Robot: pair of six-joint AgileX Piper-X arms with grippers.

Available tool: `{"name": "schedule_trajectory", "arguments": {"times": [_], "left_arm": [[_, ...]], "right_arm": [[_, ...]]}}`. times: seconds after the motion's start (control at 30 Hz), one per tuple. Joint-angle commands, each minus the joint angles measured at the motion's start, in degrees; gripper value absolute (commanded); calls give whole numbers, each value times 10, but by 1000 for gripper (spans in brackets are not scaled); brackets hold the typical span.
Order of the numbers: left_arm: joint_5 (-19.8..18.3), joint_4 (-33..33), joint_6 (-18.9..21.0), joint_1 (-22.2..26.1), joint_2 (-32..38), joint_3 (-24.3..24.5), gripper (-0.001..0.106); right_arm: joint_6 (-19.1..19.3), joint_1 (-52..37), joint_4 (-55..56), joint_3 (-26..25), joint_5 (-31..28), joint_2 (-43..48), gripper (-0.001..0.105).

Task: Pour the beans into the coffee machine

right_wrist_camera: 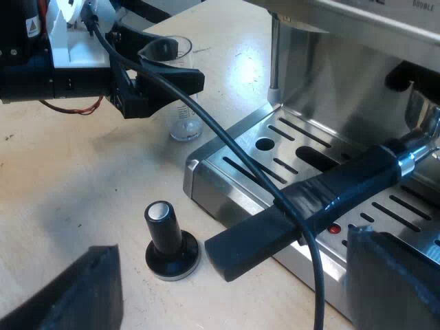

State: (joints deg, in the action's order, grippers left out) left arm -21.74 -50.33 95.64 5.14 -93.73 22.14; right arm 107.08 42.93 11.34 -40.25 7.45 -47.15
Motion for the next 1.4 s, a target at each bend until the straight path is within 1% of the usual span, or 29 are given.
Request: {"name": "schedule_trajectory", "arguments": {"times": [0.03,0.2,0.33,0.43,0.5,0.6,0.67,0.7,0.73,0.77,0.87,1.07,1.1,1.17,1.33,1.4], "left_arm": [[-3,-8,6,-3,2,2,75],[-3,9,6,-3,2,2,75],[-3,54,6,-3,5,1,75],[-3,80,6,-3,28,1,75],[7,98,6,-3,45,1,75],[16,138,6,-3,80,1,75],[16,193,8,-3,103,1,75],[16,204,10,-3,107,1,75],[16,240,14,-3,119,1,75],[16,263,21,-3,126,1,75],[15,308,23,-3,143,1,74],[14,370,26,-3,185,1,74],[15,400,31,-3,207,1,74],[16,441,32,-3,238,1,74],[16,497,32,-3,303,1,74],[16,515,32,-3,334,1,74]], "right_arm": [[8,1,-8,-1,1,1,69],[8,1,-8,-1,1,1,69],[8,1,-8,-1,1,1,69],[8,1,-8,-1,1,1,69],[8,1,-8,-1,1,1,69],[8,1,-8,-1,1,1,69],[8,1,-8,-1,1,1,69],[8,1,-8,-1,1,1,69],[8,1,-8,-1,1,1,69],[8,1,-8,-1,1,1,69],[8,1,-8,-1,1,1,69],[7,1,-8,-1,1,1,69],[7,1,-8,-1,1,1,69],[7,1,-8,-1,1,1,69],[6,1,-8,-1,1,1,69],[-5,1,-8,-1,1,1,69]]}}
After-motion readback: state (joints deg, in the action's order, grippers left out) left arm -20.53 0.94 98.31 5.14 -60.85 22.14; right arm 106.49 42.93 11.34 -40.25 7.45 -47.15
